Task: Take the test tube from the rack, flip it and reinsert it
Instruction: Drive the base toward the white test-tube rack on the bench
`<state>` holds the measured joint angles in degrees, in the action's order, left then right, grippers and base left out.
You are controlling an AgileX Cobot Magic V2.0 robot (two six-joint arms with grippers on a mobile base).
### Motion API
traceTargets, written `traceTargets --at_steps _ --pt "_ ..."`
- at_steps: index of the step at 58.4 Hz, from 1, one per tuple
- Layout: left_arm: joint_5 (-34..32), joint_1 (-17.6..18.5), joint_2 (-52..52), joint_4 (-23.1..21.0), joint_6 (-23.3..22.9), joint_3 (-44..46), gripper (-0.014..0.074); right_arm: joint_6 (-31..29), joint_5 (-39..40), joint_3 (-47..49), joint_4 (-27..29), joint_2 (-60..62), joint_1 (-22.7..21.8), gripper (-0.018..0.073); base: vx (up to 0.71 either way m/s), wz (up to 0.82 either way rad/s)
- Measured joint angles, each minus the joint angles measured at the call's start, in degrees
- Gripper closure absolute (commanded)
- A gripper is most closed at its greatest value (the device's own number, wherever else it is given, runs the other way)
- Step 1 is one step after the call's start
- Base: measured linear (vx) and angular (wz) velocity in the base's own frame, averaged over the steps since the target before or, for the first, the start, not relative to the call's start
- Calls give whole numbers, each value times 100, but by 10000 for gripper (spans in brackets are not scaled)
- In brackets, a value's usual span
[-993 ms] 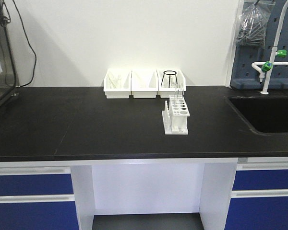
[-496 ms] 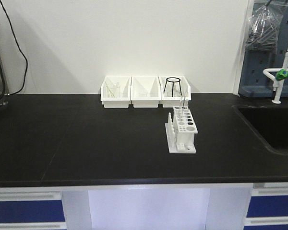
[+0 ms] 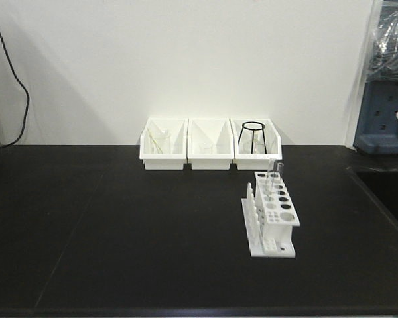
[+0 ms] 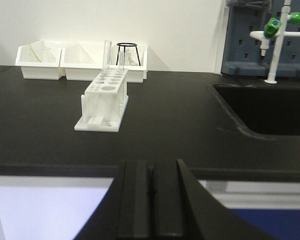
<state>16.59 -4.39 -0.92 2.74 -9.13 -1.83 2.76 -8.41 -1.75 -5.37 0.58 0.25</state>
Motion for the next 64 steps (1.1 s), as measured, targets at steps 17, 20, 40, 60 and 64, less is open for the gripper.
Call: traceTargets --at_steps 17,20,40,60,64 --pt "0 0 0 0 0 0 603 0 0 0 0 0 0 568 38 2" --pt "0 0 0 0 0 0 603 0 0 0 0 0 0 568 36 -2" --pt "0 0 0 0 0 0 603 0 0 0 0 0 0 568 31 -4" --pt "0 0 0 0 0 0 603 0 0 0 0 0 0 568 21 -4" --pt "0 0 0 0 0 0 603 0 0 0 0 0 0 568 16 0"
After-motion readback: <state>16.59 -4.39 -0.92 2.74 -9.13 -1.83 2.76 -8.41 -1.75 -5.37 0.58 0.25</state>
